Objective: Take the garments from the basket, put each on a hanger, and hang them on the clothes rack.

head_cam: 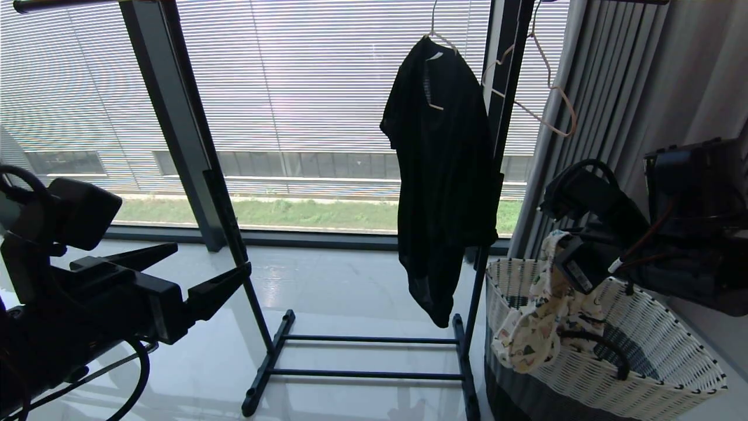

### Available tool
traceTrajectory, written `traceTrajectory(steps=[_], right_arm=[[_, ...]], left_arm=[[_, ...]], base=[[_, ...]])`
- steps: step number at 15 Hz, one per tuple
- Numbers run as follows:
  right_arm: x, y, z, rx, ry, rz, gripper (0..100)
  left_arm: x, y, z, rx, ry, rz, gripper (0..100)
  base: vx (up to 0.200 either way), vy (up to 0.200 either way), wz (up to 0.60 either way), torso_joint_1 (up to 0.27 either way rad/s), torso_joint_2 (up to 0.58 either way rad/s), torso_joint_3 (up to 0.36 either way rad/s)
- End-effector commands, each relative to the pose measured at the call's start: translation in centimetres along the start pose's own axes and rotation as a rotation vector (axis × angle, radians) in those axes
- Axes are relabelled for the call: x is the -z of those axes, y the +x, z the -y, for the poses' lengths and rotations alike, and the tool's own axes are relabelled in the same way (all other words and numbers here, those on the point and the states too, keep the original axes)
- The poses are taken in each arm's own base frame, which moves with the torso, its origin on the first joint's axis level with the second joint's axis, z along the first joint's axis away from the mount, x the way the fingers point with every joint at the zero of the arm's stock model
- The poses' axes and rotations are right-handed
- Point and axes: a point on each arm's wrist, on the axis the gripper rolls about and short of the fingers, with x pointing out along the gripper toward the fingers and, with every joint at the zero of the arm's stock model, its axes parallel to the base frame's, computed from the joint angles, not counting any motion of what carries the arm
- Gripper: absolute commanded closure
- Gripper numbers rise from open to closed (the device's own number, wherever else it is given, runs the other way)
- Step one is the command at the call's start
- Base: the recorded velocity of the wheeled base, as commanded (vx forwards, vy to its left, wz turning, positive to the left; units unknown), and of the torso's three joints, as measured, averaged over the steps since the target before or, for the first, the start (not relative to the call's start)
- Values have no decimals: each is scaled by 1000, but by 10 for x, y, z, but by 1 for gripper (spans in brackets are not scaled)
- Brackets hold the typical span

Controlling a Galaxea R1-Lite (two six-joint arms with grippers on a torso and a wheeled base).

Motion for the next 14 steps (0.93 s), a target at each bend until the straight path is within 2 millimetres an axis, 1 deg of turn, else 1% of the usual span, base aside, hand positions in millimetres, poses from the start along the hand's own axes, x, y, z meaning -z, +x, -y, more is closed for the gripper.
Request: traceTrajectory(steps=[1, 2, 3, 4, 6, 8, 10, 12, 14], right_arm=[[-35, -9, -2, -33, 60, 87, 100], [-44, -13, -2, -41, 77, 107, 100], [-52, -16, -1, -44, 80, 126, 100], [-59, -21, 1, -46, 87, 151, 100], [-67, -25, 4, -45, 94, 174, 100], [-72, -30, 7, -40, 103, 197, 100], [-74, -32, 5, -49, 101, 206, 100], [-74, -33, 3, -56, 103, 210, 100], [-76, -35, 0, -70, 121, 217, 100]], left_arm=[[-10, 22, 34, 179, 21, -13, 0], [-10, 26, 48, 244, 40, -26, 0], [-11, 26, 66, 329, 58, -25, 0], [-12, 27, 86, 427, 45, -27, 0], [-9, 36, 113, 552, -18, -65, 0], [7, 73, 138, 569, -38, -115, 0], [20, 107, 158, 590, -47, -98, 0], [26, 136, 175, 635, -48, -107, 0], [32, 164, 184, 620, -53, -115, 0]], base=[[0, 0, 0, 0, 0, 0], [0, 0, 0, 0, 0, 0], [0, 0, 0, 0, 0, 0], [0, 0, 0, 0, 0, 0], [0, 0, 0, 0, 0, 0], [0, 0, 0, 0, 0, 0], [0, 0, 0, 0, 0, 0], [0, 0, 0, 0, 0, 0], [0, 0, 0, 0, 0, 0]])
